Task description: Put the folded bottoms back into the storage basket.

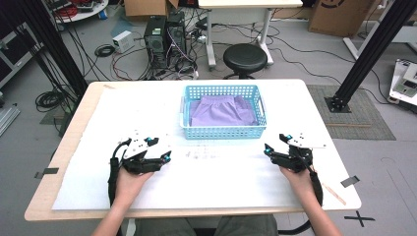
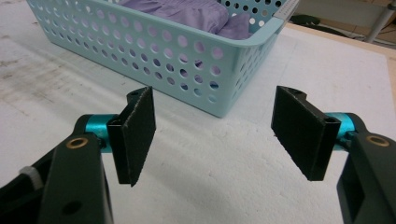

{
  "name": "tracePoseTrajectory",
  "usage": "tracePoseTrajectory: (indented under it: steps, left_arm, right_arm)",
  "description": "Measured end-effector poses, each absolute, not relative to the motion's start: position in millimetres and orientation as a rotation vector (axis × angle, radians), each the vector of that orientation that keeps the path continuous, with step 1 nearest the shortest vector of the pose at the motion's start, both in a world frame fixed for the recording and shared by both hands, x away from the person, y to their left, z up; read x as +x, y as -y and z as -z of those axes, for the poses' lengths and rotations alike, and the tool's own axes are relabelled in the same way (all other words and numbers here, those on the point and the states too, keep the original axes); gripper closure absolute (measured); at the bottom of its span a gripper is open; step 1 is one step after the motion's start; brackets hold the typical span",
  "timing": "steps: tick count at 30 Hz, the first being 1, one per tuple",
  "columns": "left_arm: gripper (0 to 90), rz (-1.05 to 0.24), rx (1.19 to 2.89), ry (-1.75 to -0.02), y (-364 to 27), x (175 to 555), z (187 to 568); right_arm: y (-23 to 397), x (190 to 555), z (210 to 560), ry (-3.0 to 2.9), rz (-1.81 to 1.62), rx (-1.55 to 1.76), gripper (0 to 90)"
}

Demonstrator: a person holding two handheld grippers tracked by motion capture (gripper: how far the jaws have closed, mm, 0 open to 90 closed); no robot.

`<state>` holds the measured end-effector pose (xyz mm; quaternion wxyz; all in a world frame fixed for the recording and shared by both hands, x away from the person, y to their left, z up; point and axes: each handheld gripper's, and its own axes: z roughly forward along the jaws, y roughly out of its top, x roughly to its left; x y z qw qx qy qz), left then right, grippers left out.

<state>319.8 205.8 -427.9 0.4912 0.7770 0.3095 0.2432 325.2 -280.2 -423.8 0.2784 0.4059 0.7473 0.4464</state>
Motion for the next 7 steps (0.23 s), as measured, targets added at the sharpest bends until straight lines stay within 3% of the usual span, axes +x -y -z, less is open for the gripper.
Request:
tracePoseTrajectory:
  steps: [7]
  left_arm:
    - [31.9, -0.595, 1.890, -0.766, -206.7, 320.3, 429.2]
  right_arm:
    - [280.3, 327.1, 426.3, -2.008, -1.186, 1.096, 30.5]
